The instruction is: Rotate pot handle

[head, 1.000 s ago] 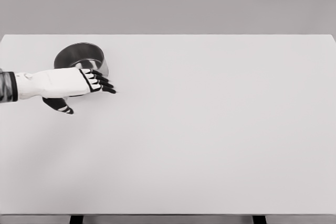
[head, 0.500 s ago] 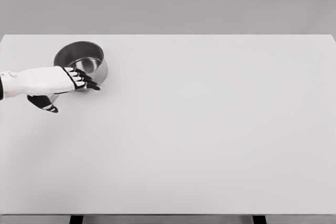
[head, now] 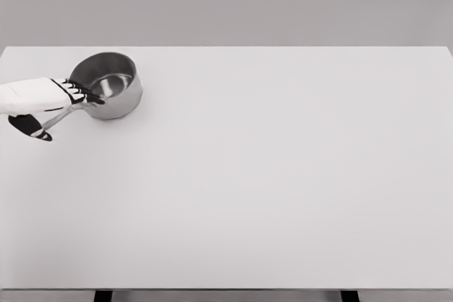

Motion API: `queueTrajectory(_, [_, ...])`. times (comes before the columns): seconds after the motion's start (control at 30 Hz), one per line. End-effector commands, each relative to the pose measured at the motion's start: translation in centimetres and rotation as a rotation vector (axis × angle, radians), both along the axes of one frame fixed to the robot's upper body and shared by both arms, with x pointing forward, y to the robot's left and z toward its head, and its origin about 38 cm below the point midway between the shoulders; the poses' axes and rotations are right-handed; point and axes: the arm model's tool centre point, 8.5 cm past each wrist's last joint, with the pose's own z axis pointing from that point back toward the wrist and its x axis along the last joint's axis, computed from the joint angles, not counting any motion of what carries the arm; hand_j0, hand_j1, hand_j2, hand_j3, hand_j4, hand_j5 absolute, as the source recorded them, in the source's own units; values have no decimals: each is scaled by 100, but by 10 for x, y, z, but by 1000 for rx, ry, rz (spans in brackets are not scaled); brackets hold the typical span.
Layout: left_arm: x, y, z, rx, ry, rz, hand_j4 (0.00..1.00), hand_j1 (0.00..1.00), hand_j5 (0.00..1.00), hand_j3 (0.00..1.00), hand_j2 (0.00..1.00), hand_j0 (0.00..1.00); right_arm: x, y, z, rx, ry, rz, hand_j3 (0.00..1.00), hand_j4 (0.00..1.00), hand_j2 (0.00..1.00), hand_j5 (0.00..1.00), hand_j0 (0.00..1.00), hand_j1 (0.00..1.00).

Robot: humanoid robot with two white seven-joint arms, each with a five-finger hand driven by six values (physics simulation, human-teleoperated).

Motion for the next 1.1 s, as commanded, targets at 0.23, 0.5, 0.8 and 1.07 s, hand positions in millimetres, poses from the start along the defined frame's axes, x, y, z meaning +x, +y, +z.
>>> queueTrajectory(0.23, [9,30,-6,-15,22,105,100,100,100,100,100,100,0,0,0,0,0,0,100,100,100,100,100,100])
queueTrajectory(0.5, [20,43,0,-33,10,160,100,100,100,100,100,100,0,0,0,0,0,0,100,100,100,100,100,100])
queueTrajectory(0.8, [19,39,3,-56,10,147,100,100,100,100,100,100,0,0,0,0,0,0,100,100,100,100,100,100])
queueTrajectory(1.07, [20,25,8,-117,3,113,100,100,100,100,100,100,0,0,0,0,0,0,100,100,100,100,100,100])
